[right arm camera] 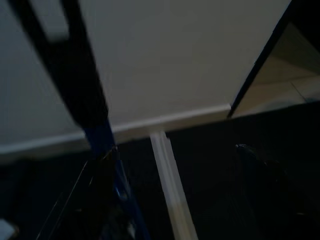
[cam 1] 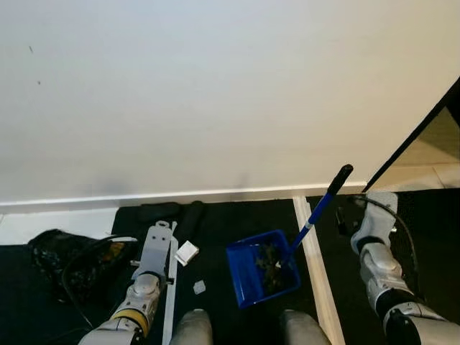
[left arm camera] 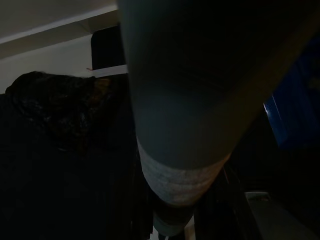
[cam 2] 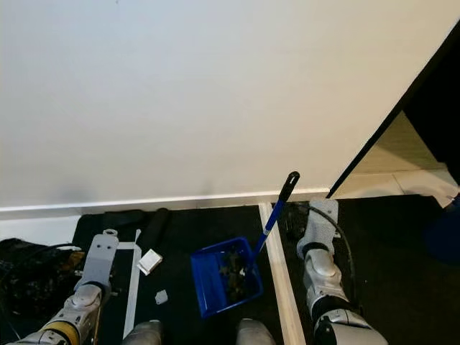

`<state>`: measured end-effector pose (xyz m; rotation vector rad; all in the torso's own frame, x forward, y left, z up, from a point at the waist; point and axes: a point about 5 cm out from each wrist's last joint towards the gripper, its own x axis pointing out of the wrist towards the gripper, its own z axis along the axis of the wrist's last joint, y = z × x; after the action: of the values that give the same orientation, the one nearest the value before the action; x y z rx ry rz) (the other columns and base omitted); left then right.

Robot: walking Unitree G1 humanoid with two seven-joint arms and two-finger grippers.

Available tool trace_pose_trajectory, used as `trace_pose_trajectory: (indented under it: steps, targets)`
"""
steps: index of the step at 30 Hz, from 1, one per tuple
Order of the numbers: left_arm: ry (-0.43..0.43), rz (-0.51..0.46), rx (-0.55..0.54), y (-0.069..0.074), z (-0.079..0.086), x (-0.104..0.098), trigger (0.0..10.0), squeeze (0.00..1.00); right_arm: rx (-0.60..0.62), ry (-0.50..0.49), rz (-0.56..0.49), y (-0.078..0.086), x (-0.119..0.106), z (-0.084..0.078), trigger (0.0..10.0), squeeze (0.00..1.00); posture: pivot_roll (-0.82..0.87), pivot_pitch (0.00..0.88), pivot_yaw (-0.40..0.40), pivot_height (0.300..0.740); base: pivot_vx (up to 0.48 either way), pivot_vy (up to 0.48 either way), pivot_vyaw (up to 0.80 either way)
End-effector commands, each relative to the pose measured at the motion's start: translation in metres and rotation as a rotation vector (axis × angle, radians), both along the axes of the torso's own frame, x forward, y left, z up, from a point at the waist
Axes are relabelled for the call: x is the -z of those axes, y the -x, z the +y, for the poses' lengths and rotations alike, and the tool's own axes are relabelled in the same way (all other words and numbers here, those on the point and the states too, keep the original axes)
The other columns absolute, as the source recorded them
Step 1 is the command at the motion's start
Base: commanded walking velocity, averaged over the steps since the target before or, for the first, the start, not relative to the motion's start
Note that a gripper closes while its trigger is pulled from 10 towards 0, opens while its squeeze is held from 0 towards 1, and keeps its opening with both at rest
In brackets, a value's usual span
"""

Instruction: Sweep floor

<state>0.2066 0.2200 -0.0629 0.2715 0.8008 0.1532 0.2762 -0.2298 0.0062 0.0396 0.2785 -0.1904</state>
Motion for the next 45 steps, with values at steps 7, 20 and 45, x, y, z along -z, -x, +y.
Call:
trace_pose_trajectory:
  steps: [7, 20, 45]
  targets:
    - [-0.006, -0.072, -0.101, 0.002, 0.009, -0.004, 10.0, 0.0, -0.088, -0.011, -0.085, -0.017, -0.02, -0.003, 10.0, 1.0, 0.09, 0.085, -0.046, 0.74, 0.0, 0.0, 0.0]
    - [-0.028, -0.149, -0.183, 0.007, 0.023, -0.009, 10.0, 0.0, -0.207, 0.02, -0.079, -0.034, -0.038, -0.01, 10.0, 0.0, 0.12, 0.163, -0.093, 0.74, 0.0, 0.0, 0.0]
    - [-0.046, -0.23, -0.258, 0.013, 0.03, -0.018, 10.0, 0.0, -0.339, 0.057, -0.035, -0.049, -0.049, 0.0, 10.0, 0.0, 0.15, 0.196, -0.138, 0.74, 0.0, 0.0, 0.0]
